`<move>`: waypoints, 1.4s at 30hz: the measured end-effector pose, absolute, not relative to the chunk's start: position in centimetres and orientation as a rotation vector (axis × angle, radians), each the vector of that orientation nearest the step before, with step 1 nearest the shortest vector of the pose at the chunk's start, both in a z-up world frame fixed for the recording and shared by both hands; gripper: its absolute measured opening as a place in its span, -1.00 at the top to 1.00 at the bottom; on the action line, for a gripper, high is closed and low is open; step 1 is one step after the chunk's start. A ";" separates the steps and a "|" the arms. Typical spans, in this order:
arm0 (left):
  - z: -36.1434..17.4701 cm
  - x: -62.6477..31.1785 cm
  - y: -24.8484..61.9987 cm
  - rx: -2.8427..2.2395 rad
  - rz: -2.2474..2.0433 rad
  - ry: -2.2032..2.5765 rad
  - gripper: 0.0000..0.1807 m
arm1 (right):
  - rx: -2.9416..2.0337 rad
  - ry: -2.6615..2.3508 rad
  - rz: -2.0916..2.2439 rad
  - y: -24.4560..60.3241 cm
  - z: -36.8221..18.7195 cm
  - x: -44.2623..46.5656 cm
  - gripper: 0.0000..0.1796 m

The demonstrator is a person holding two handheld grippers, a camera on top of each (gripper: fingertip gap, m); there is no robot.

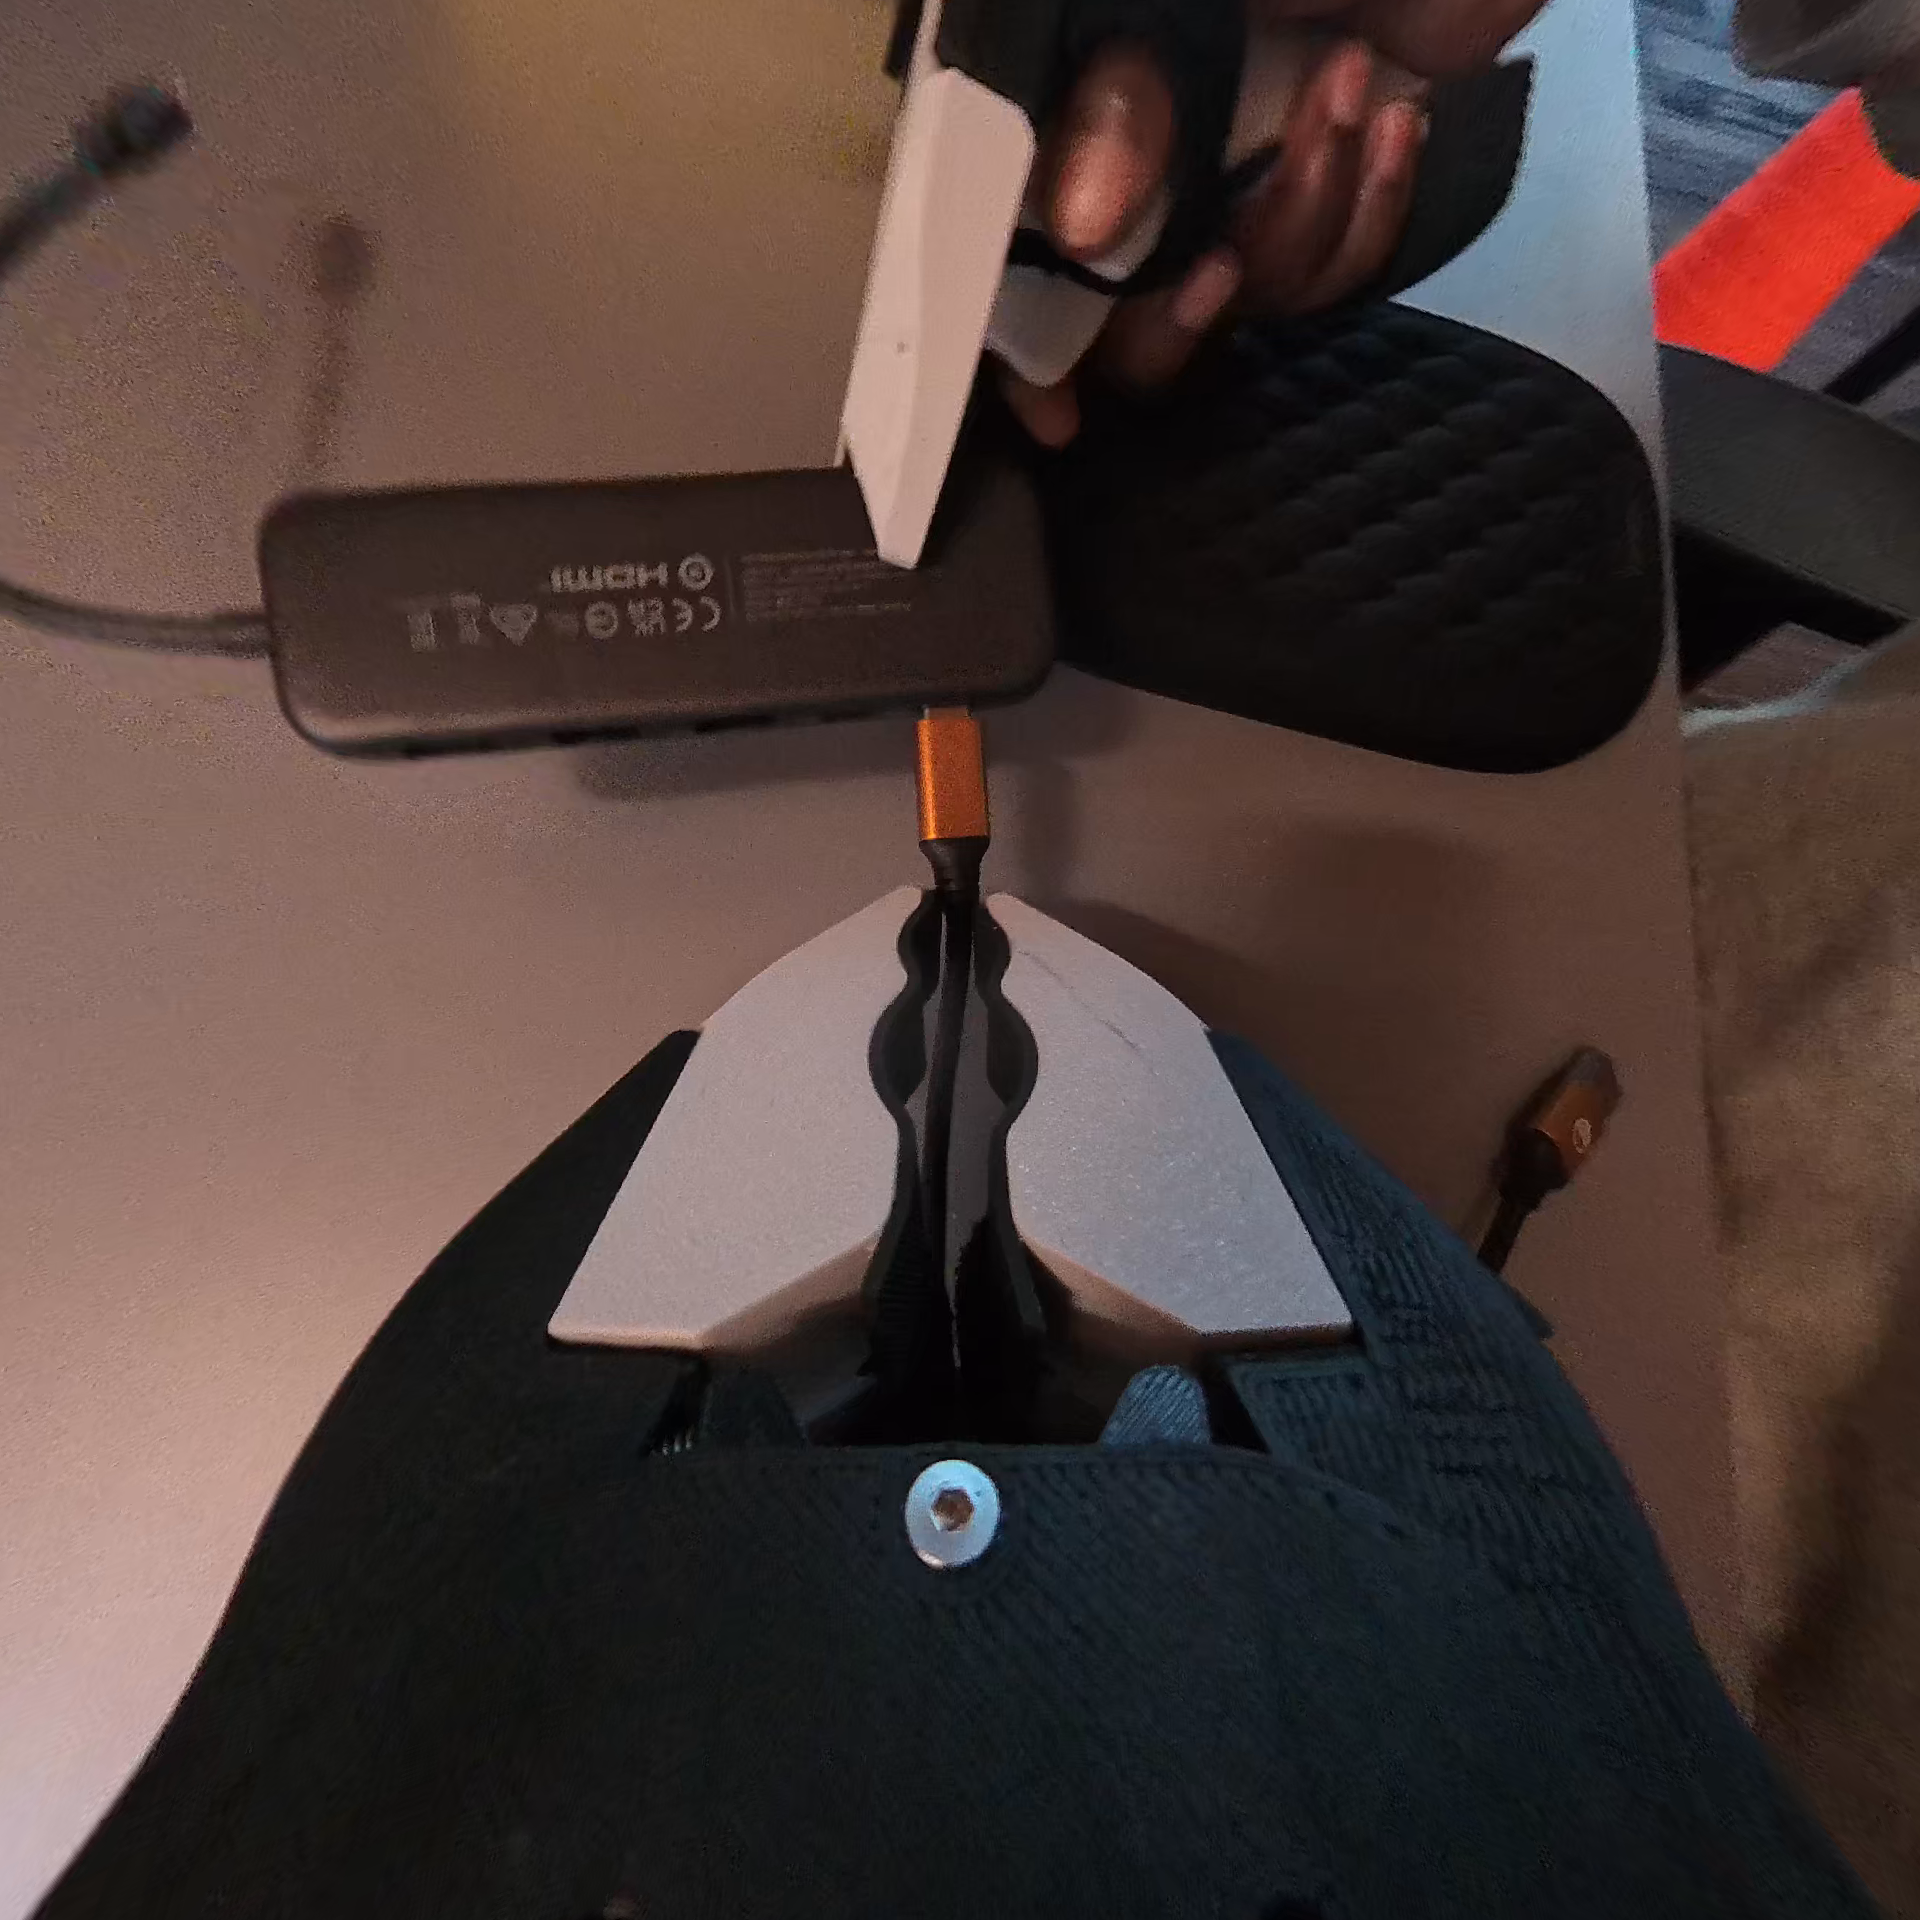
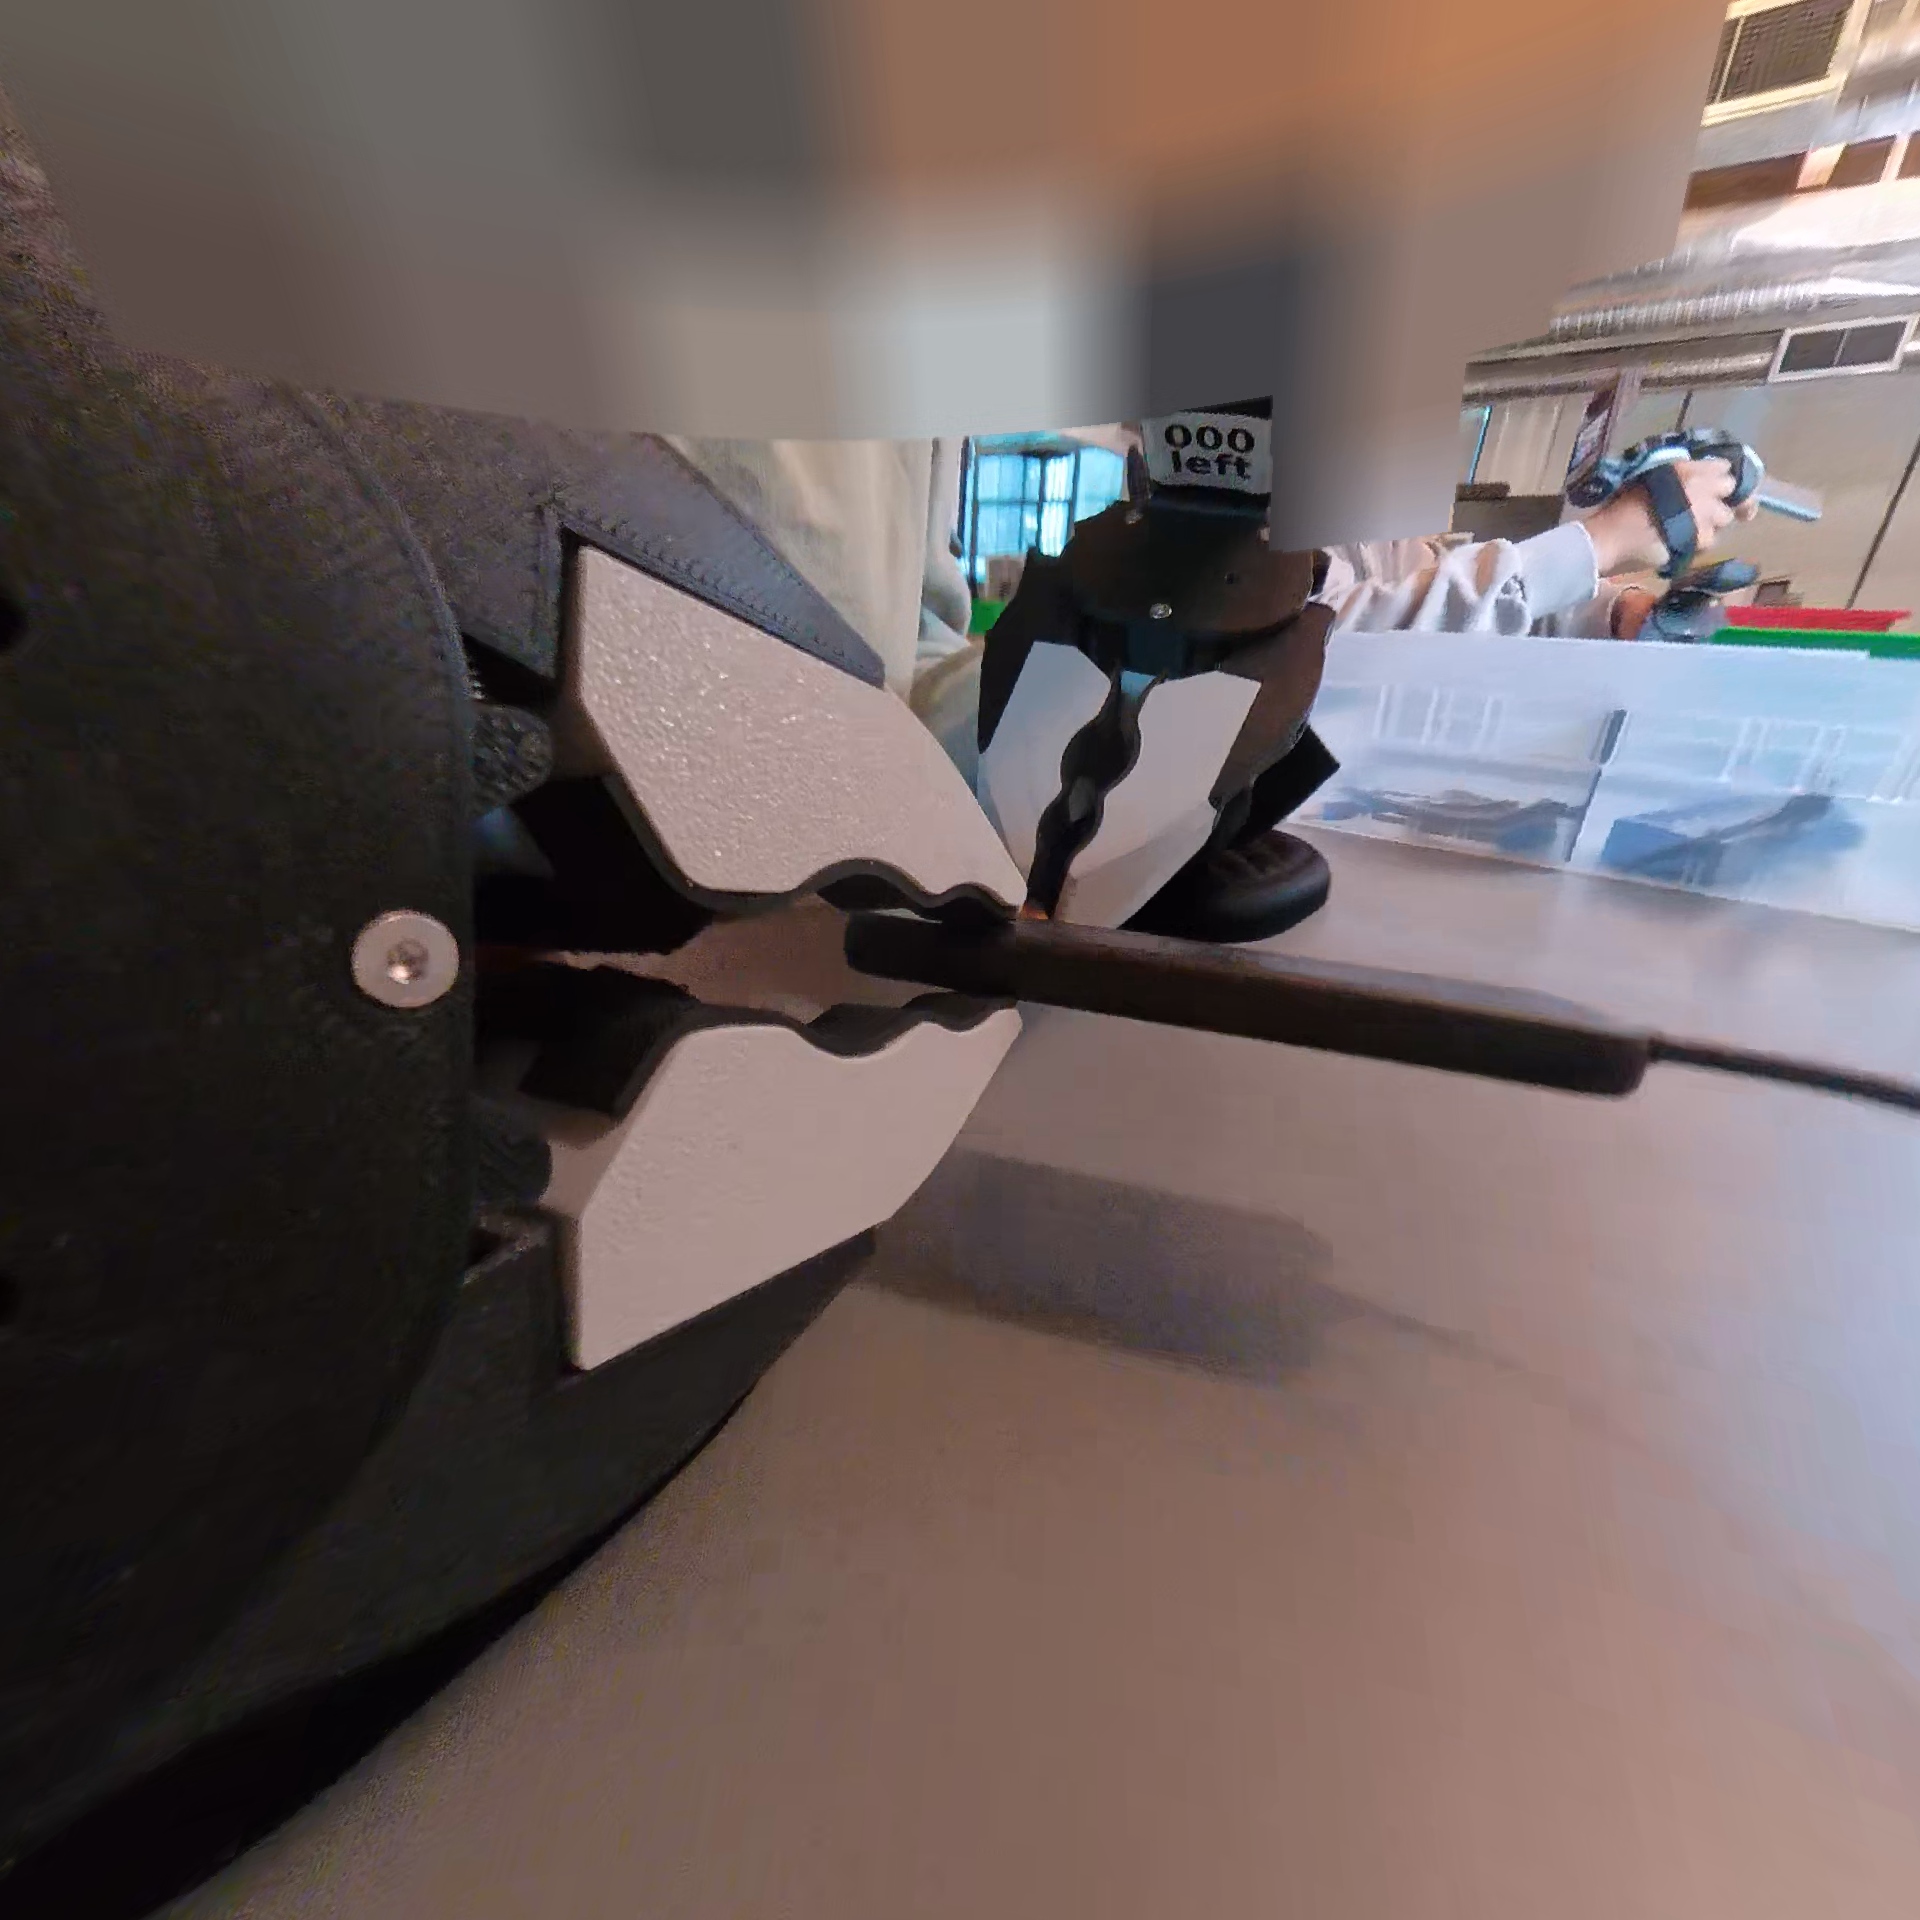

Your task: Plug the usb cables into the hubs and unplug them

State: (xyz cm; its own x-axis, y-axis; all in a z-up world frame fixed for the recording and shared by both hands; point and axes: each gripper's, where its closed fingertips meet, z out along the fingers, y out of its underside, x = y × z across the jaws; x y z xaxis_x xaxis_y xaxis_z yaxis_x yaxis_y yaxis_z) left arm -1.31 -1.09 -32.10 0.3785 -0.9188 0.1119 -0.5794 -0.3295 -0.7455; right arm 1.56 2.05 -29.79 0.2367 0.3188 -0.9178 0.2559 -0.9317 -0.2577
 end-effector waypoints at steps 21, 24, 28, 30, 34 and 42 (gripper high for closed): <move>-27.2 -2.0 2.2 -1.667 -0.493 1.035 0.93 | -1.815 -0.519 1.679 2.7 -24.4 0.9 0.86; -23.9 -2.0 2.1 -1.526 -0.636 0.928 0.86 | -1.690 -0.549 1.719 2.7 -21.9 1.1 0.86; -19.0 -4.8 2.6 -1.354 -0.834 0.624 0.56 | -1.586 -0.644 1.692 2.3 -20.4 1.4 0.87; -17.6 -5.8 2.8 -1.349 -0.946 0.524 0.51 | -1.540 -0.725 1.674 1.7 -20.0 1.4 0.87; -16.7 -2.5 1.5 -1.460 -1.150 0.632 0.47 | -1.417 -0.885 1.622 0.3 -19.2 0.8 0.87; -16.3 0.3 0.1 -1.441 -1.166 0.792 0.84 | -1.378 -1.060 1.444 -1.0 -20.4 0.1 0.84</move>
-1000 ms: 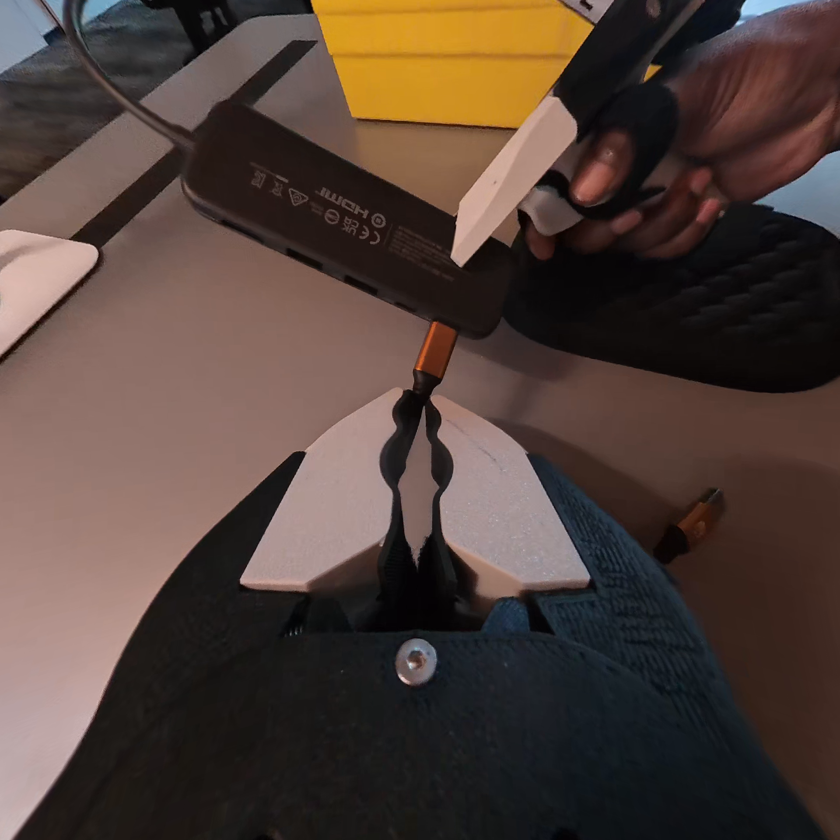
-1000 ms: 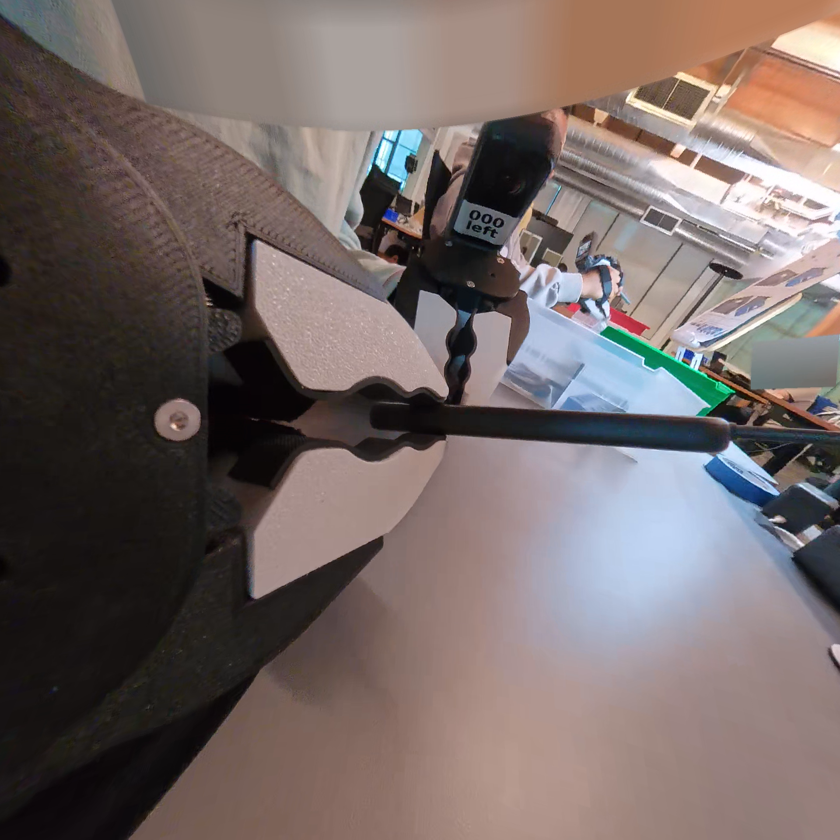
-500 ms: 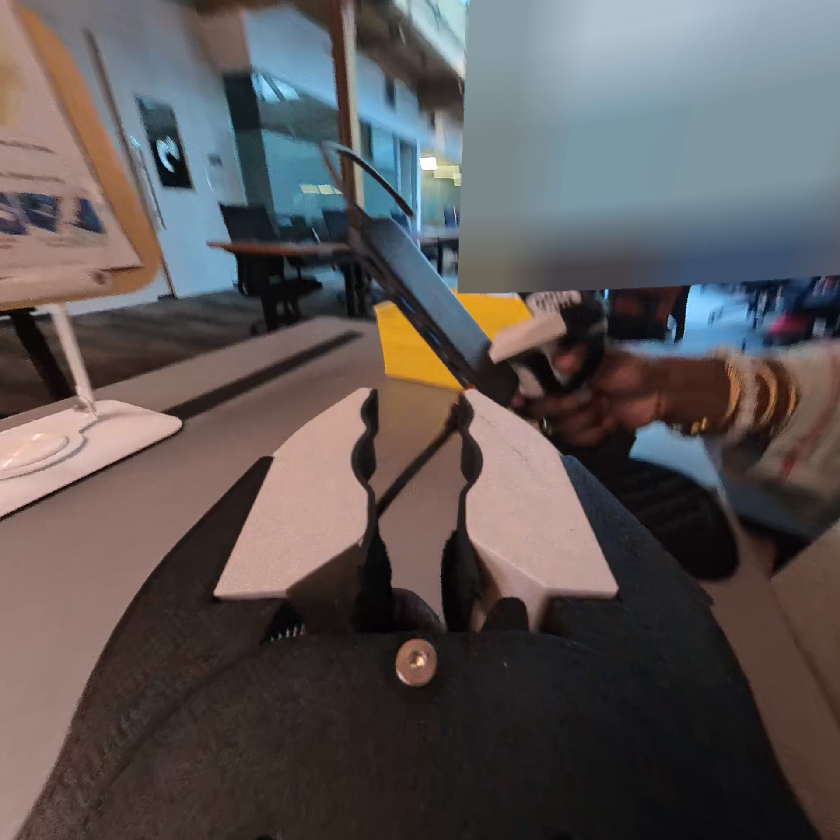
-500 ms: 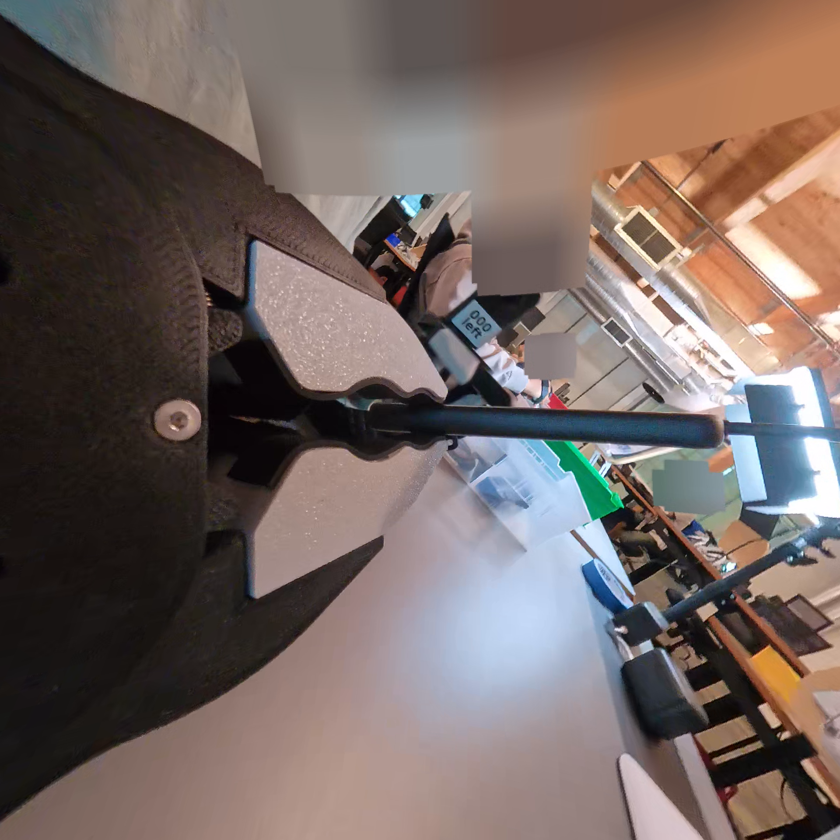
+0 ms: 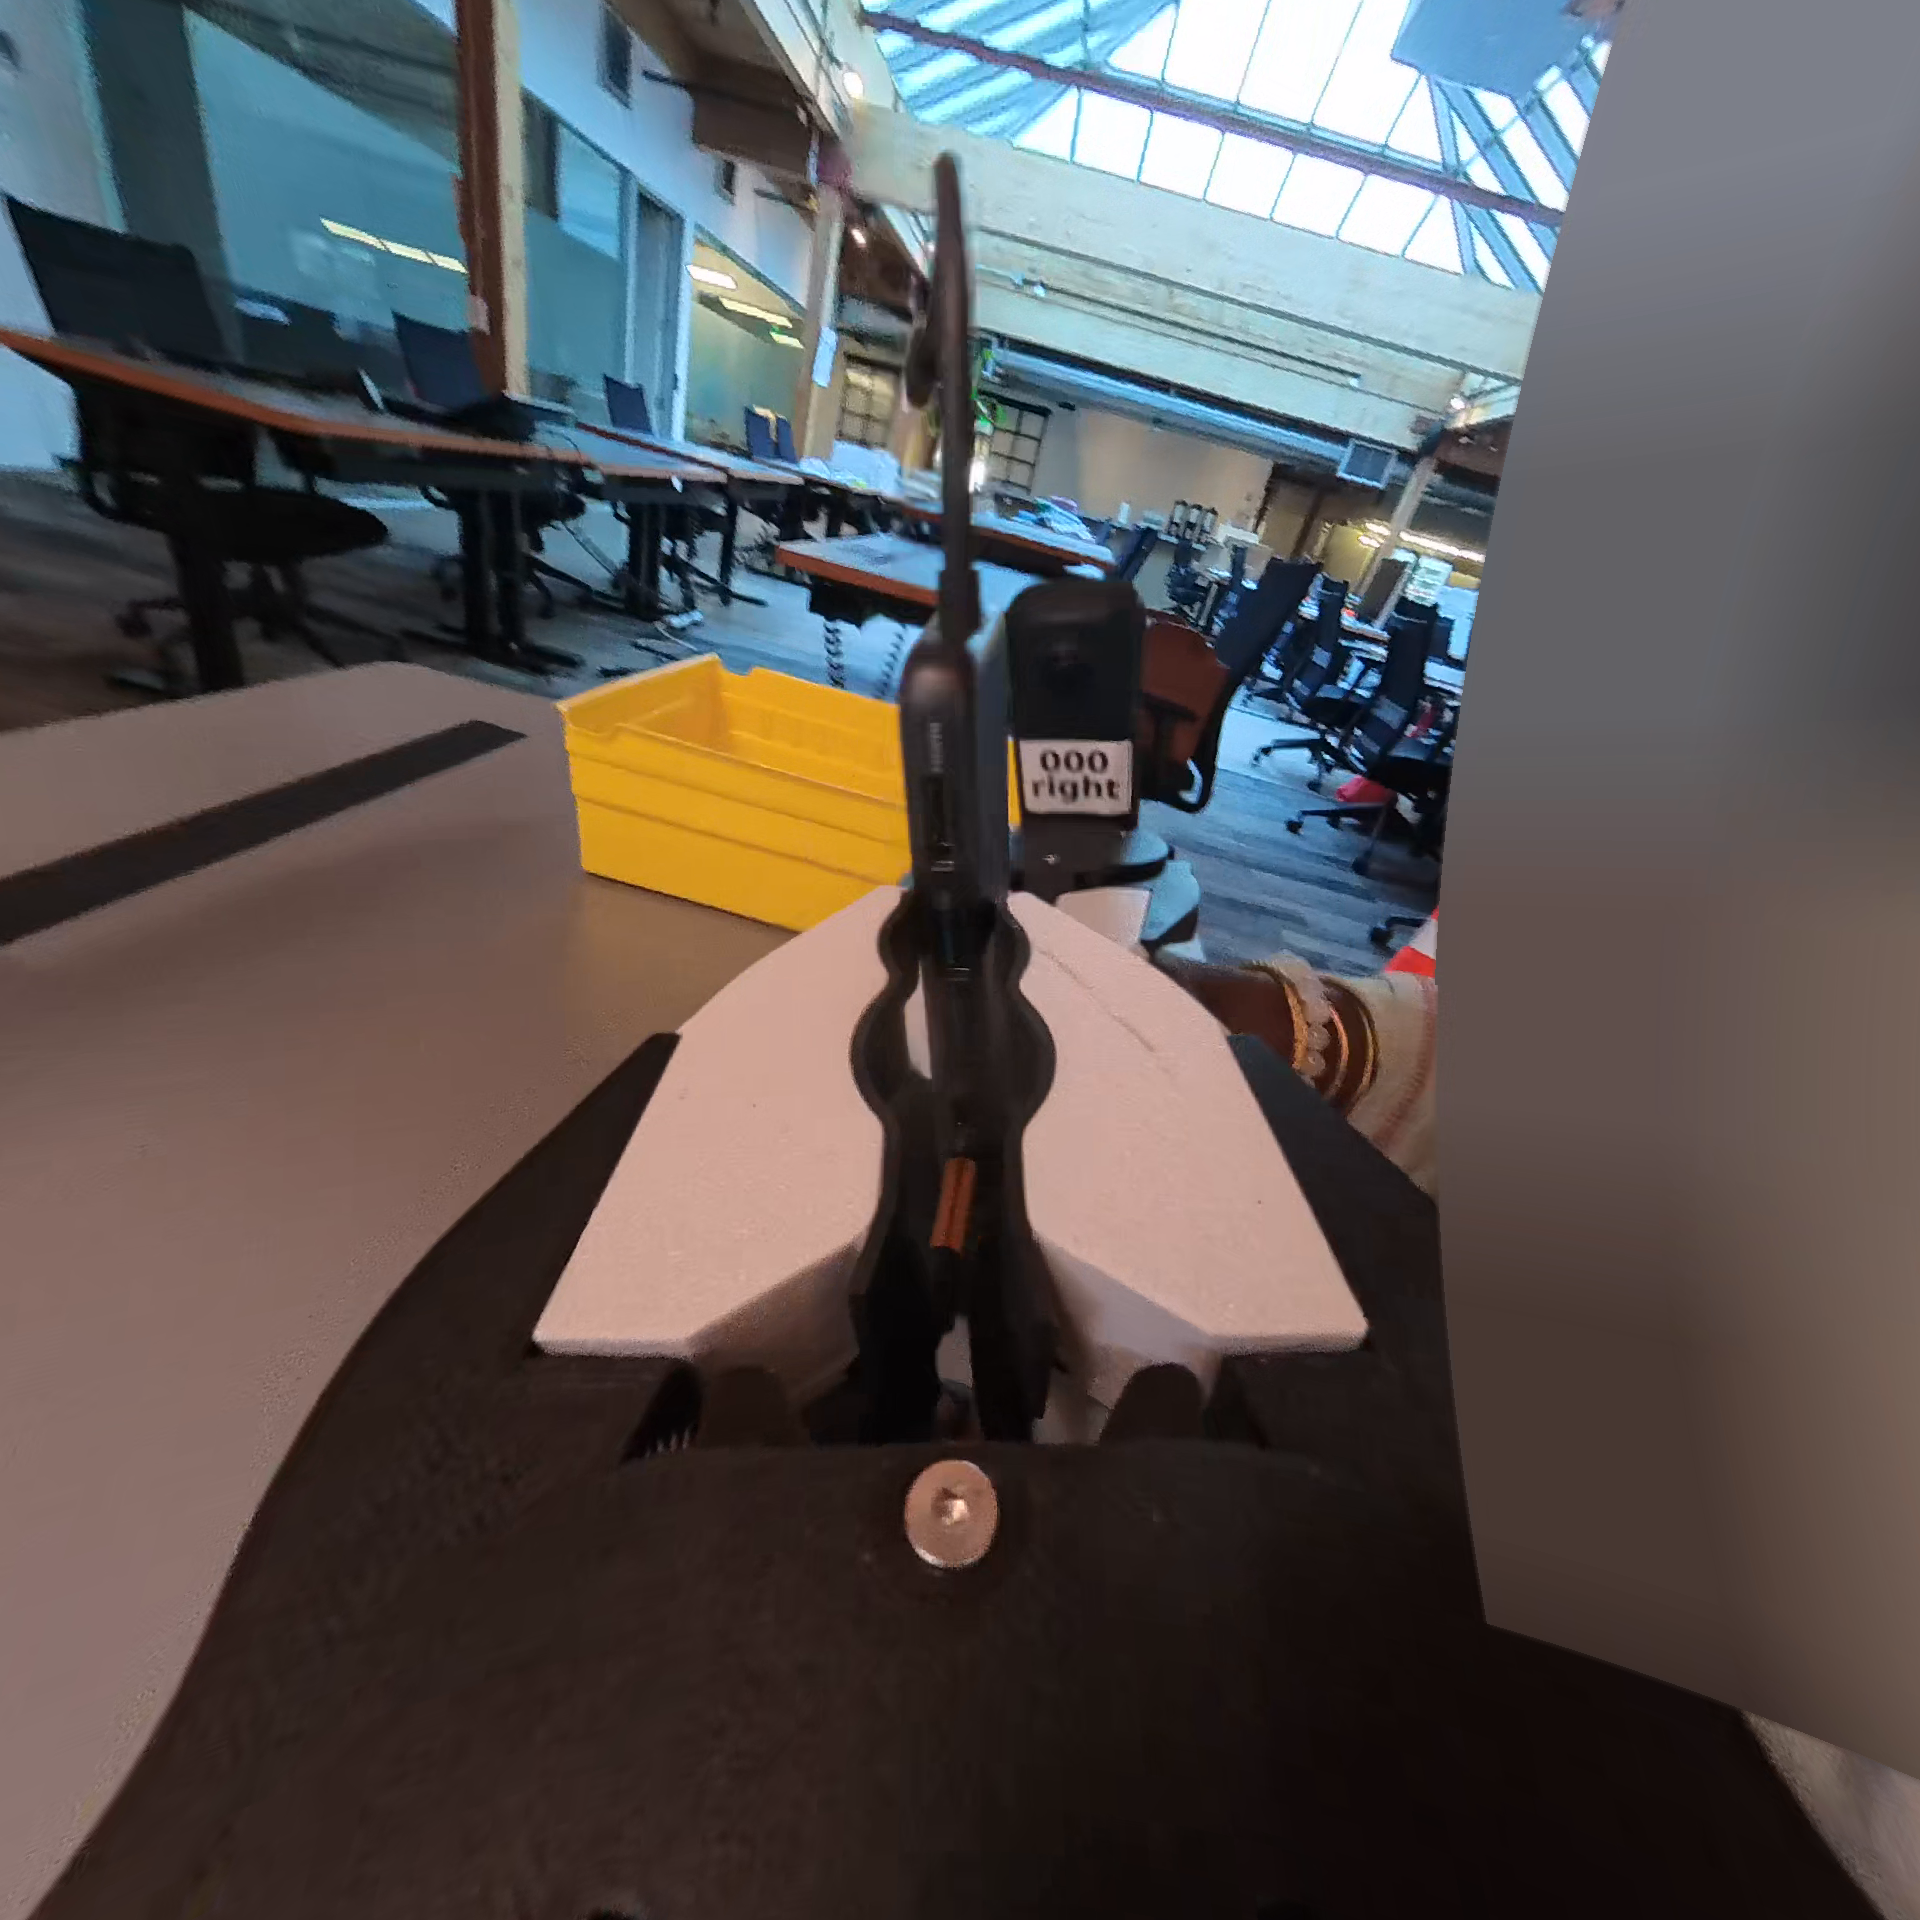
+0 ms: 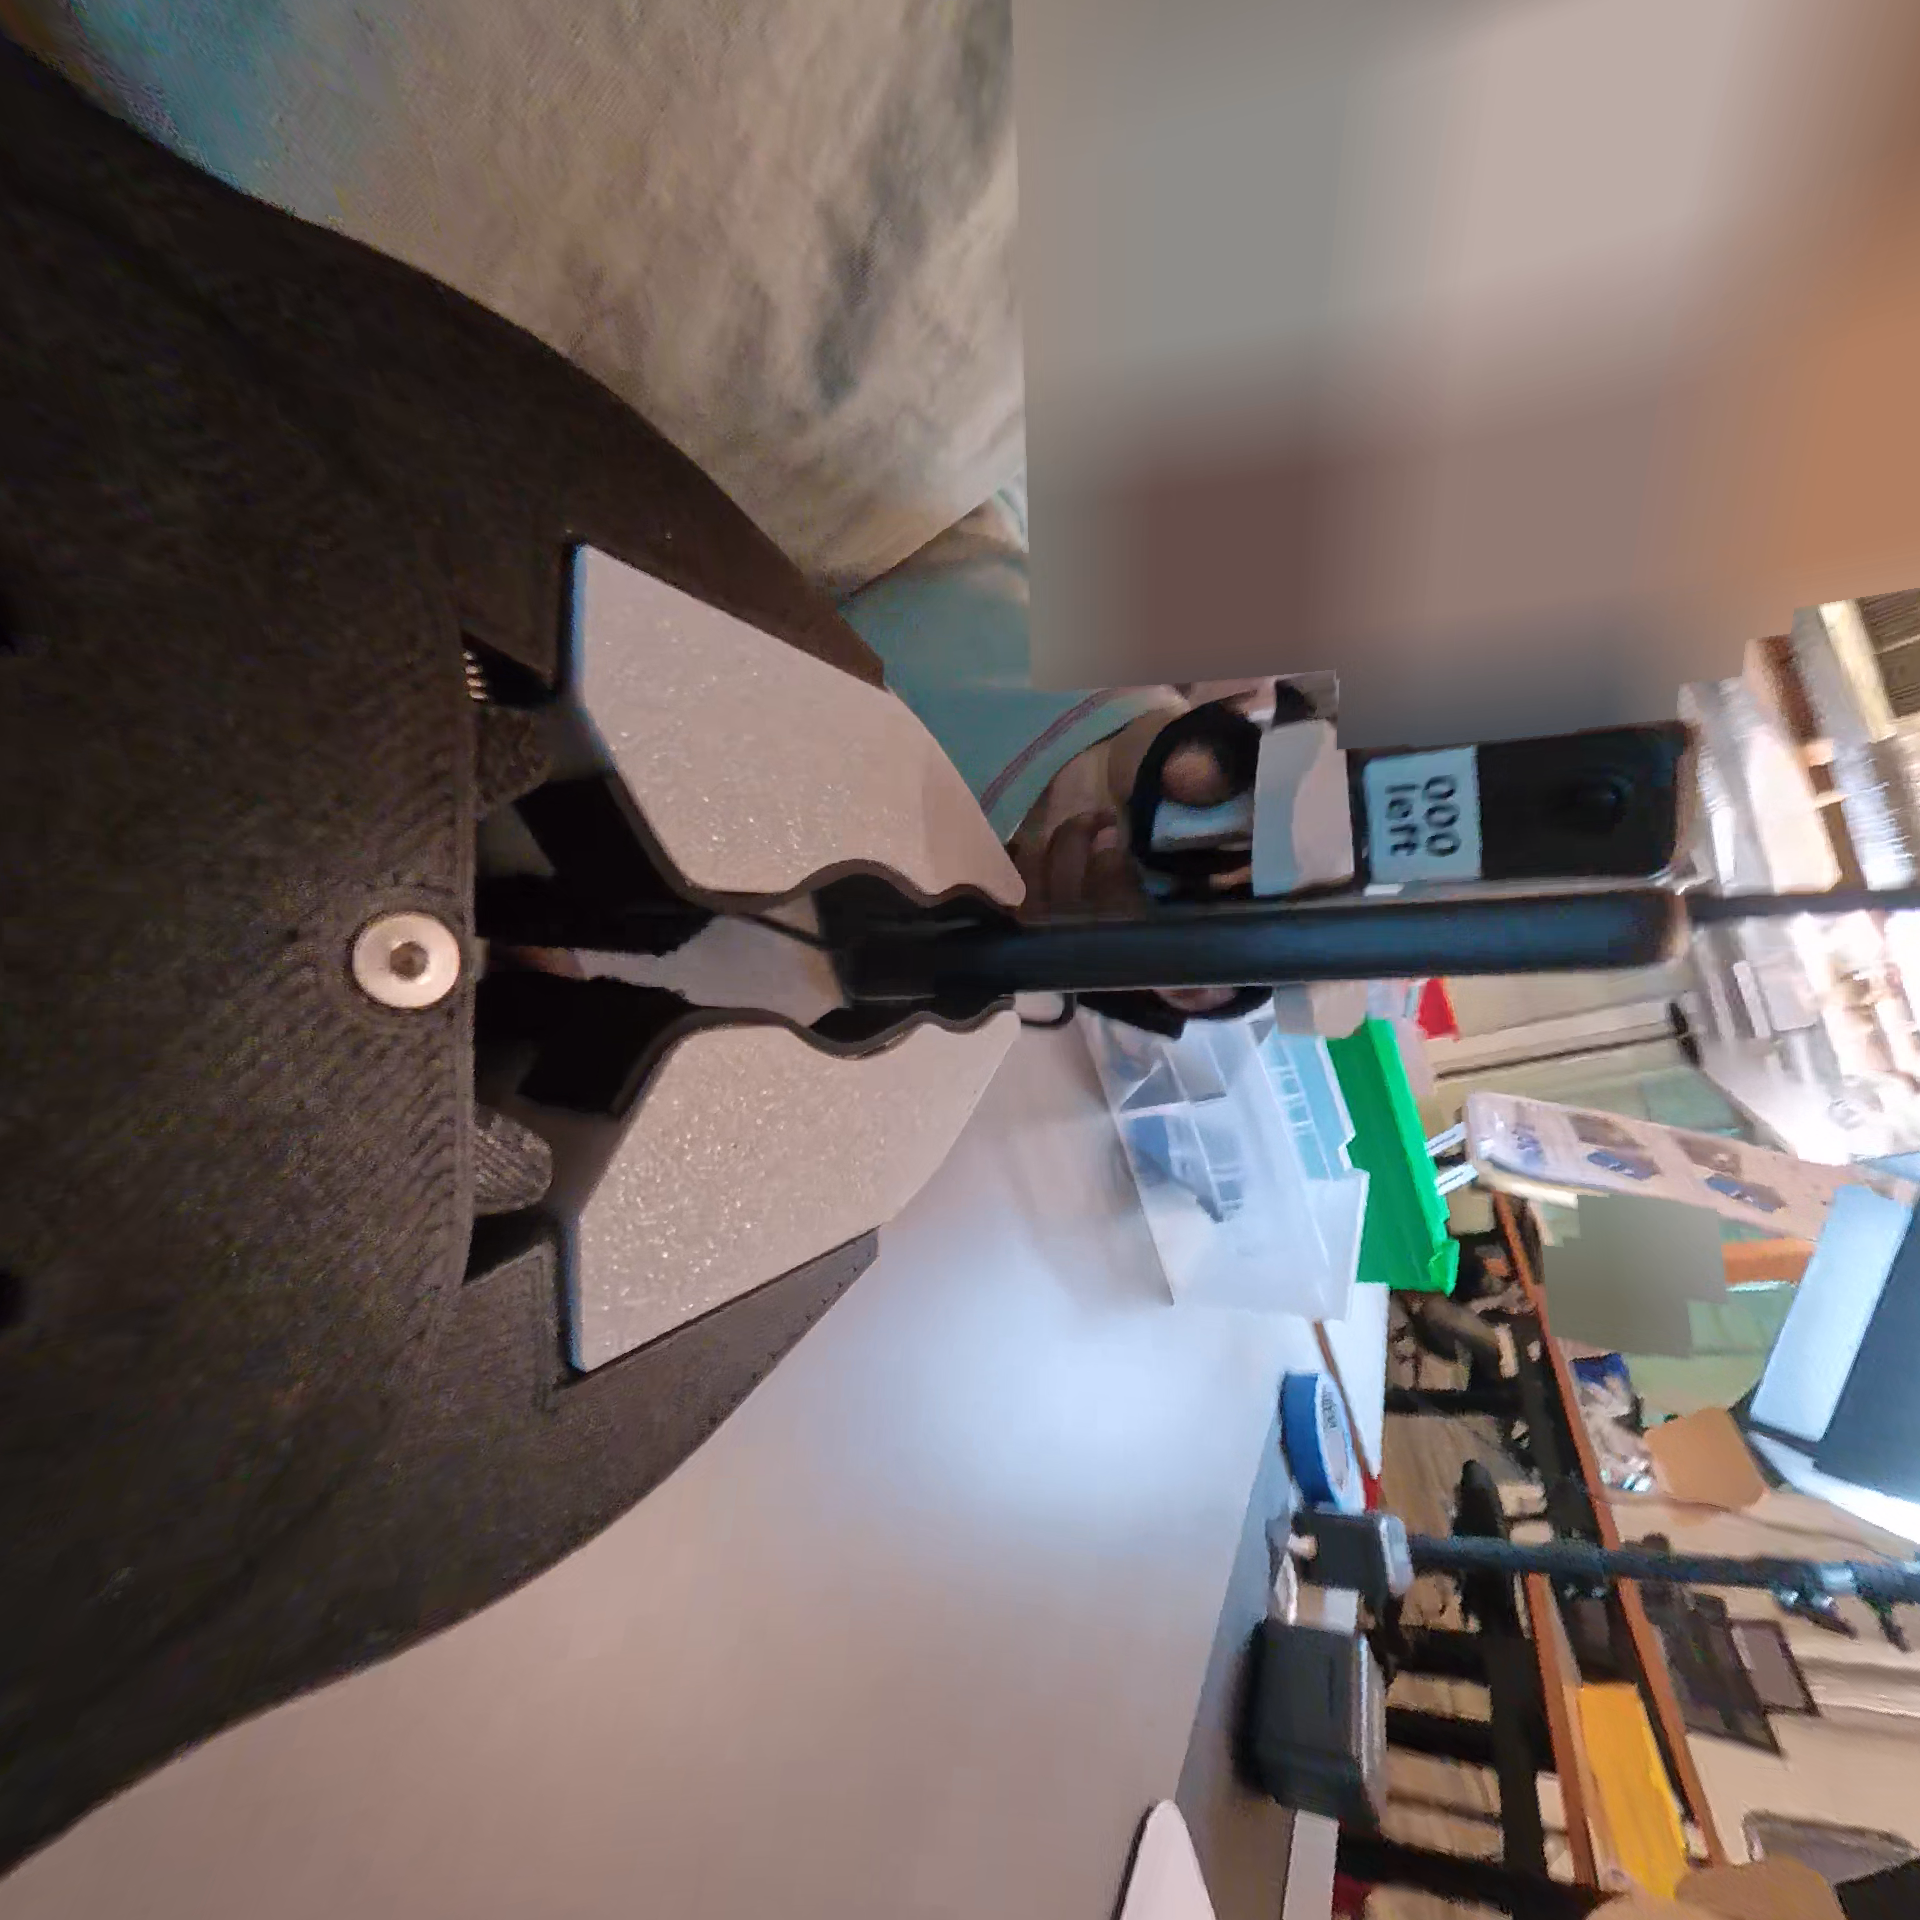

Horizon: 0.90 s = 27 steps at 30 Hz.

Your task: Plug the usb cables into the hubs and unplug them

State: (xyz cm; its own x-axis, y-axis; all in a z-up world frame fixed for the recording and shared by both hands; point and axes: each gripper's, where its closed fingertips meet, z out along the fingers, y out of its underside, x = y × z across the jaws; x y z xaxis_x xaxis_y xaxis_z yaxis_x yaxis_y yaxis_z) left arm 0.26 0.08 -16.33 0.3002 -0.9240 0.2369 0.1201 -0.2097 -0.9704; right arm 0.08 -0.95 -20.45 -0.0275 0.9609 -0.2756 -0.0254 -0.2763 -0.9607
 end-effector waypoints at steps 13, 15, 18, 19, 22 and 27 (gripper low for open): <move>-17.1 -0.8 -0.3 -1.489 -1.009 0.839 0.66 | -1.314 -1.074 1.529 -0.8 -20.1 -0.6 0.86; -16.7 -2.9 -0.8 -1.498 -0.947 0.789 0.56 | -1.342 -1.003 1.600 -0.2 -20.7 0.0 0.86; -15.5 -7.9 -2.0 -1.491 -0.817 0.660 0.53 | -1.382 -0.927 1.662 0.6 -21.8 0.6 0.86; -15.1 -10.2 -2.4 -1.495 -0.757 0.604 0.53 | -1.394 -0.904 1.672 0.9 -22.1 0.7 0.86; -14.2 -19.7 -3.9 -1.549 -0.482 0.405 0.54 | -1.380 -0.859 1.711 1.2 -21.9 1.0 0.86; -17.5 -34.8 -6.4 -1.941 -0.050 0.304 0.64 | -1.368 -0.839 1.741 1.7 -21.9 1.2 0.86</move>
State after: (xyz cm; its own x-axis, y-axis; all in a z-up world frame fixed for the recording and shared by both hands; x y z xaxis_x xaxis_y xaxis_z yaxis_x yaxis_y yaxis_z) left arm -34.81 -6.36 -17.54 0.9659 -0.2351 -0.1080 -0.1880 -0.3509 -0.9173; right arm 1.16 1.66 -21.88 -0.1430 0.8650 -0.4810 -0.1626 -0.4999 -0.8507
